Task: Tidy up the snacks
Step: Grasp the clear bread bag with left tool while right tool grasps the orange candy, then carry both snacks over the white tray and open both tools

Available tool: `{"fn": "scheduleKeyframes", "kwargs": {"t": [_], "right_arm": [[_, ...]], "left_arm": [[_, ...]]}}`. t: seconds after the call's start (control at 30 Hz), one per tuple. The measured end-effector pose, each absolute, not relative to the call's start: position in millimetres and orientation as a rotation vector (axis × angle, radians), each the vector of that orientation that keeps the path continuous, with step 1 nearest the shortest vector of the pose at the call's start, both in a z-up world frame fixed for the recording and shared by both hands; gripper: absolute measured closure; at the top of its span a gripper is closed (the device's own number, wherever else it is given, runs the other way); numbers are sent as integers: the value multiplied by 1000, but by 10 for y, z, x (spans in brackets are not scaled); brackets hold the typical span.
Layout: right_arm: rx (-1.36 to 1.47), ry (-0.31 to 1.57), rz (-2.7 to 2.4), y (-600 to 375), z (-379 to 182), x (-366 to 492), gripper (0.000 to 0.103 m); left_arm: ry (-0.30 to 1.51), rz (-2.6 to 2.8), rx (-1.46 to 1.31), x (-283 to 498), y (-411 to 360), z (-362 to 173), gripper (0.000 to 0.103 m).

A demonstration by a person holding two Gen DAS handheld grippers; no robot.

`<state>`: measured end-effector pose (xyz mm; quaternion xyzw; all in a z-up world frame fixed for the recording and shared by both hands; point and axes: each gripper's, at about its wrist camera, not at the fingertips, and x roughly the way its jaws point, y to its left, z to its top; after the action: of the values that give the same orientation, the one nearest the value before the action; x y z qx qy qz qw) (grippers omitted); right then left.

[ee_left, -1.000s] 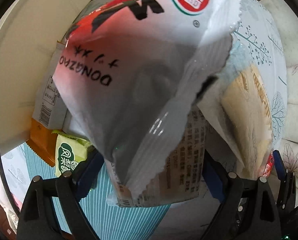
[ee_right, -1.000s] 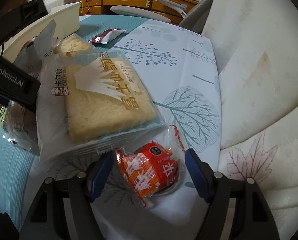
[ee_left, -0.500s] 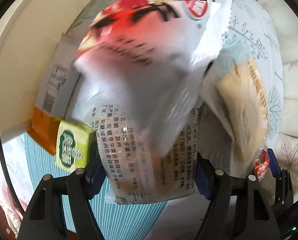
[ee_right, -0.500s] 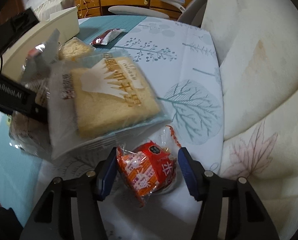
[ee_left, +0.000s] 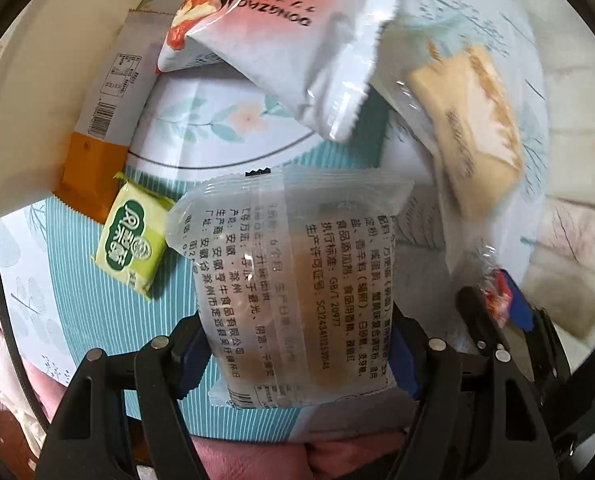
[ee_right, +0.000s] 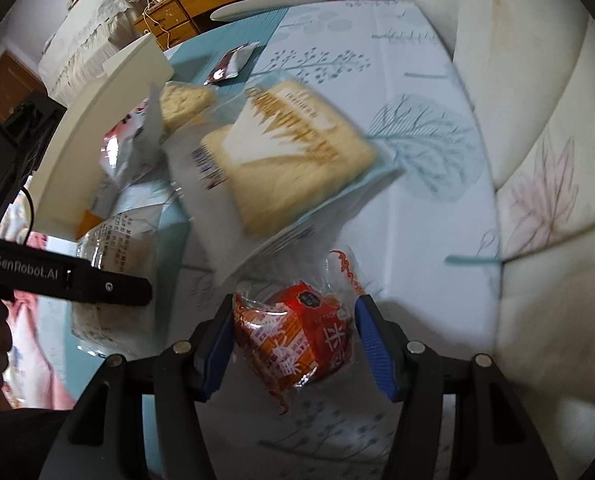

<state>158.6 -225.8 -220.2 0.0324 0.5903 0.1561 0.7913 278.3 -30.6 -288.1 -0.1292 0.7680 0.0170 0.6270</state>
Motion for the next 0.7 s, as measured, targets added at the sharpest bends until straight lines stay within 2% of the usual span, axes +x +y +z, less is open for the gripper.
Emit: {"fn": "scheduleKeyframes", "kwargs": {"t": [0.13,0.23,0.7], "right_arm": [[118,1284,375,-2189,-2157,1513,45],[126,1271,409,-2102,-2074,1455,52],[156,1210,423,-1595,-1793,1373,58]], "left_arm": [[1736,0,-260,2663,-308,-2732,30],[1724,-25,-262,2616,-413,-2580,30],[1641,-118,-250,2414,208,-1703,30]]}}
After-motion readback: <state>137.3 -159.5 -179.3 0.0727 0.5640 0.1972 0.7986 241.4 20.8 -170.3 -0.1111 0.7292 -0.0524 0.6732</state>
